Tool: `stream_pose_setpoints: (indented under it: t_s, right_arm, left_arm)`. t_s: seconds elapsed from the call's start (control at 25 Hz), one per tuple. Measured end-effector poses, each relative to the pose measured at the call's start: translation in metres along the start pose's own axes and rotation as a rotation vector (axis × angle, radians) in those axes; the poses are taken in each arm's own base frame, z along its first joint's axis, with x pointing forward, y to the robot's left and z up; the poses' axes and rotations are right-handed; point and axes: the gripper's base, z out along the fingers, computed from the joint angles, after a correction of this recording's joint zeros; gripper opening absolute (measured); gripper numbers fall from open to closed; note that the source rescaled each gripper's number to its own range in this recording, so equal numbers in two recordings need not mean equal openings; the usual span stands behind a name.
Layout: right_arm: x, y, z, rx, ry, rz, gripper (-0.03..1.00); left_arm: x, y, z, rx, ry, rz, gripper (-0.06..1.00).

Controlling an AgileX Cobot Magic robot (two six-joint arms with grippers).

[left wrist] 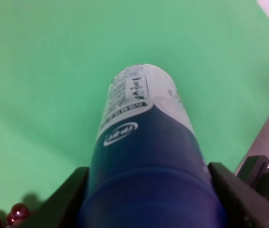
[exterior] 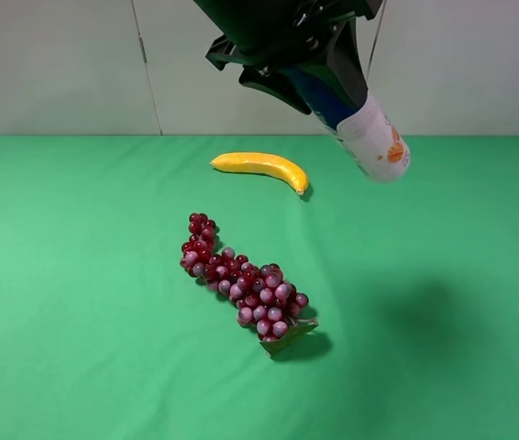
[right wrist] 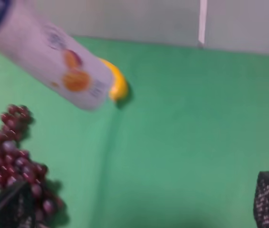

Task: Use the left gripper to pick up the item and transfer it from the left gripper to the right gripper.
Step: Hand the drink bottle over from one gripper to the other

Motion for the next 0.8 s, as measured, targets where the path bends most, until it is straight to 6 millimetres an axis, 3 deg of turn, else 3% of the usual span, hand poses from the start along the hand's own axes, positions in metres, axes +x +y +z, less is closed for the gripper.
stream_pose_setpoints:
  t_s: [0.32, 0.8]
  right_arm:
    - [-0.016, 0.002, 0.026, -0.107, -0.047, -0.13, 1.0]
    - [-0.021, 0.017, 0.076, -0.233, -0.011, -0.363, 1.0]
  left_arm:
    - [0.0, 0.0, 0.0, 0.002, -0.001, -0.002, 0.0]
    - [0.002, 0.002, 0.005, 0.002, 0.028, 0.006, 0.0]
